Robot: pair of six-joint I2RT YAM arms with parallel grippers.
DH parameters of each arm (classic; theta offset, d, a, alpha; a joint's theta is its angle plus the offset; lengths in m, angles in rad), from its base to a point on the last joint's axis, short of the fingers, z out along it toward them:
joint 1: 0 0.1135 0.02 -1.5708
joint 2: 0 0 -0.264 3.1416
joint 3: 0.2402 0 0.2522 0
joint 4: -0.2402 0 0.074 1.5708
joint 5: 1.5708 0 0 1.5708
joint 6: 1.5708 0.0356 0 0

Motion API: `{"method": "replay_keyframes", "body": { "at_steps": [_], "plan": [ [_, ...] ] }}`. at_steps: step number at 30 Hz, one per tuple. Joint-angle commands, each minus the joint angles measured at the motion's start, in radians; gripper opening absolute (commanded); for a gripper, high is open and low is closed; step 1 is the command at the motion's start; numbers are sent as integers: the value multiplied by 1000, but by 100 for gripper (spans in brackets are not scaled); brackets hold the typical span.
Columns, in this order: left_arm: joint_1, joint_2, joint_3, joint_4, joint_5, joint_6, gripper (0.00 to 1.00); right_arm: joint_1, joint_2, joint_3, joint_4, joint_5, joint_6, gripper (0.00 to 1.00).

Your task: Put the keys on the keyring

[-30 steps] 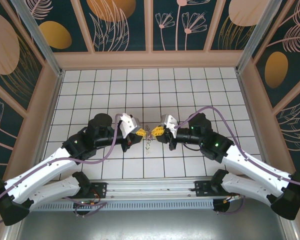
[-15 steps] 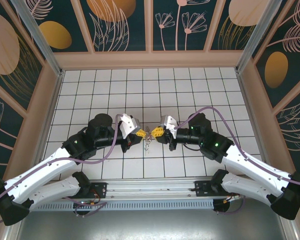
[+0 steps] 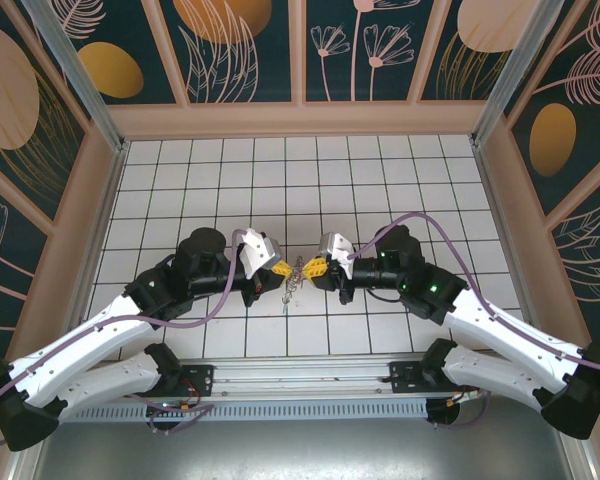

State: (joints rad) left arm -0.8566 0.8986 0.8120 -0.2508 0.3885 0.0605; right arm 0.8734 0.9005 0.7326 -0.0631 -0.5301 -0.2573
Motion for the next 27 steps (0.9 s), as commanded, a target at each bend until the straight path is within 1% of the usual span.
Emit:
{"method": "replay_keyframes", "body": {
  "at_steps": [1,13,27],
  "plan": [
    [1,-9,24,34,11,18,0,15,2,34,-17,-51,-21,0],
    [1,-3,24,28,26,18,0,15,31,48,5,-58,-25,0],
    [1,12,30,25,34,17,0,18,30,70,19,-61,-30,0]
  ]
}}
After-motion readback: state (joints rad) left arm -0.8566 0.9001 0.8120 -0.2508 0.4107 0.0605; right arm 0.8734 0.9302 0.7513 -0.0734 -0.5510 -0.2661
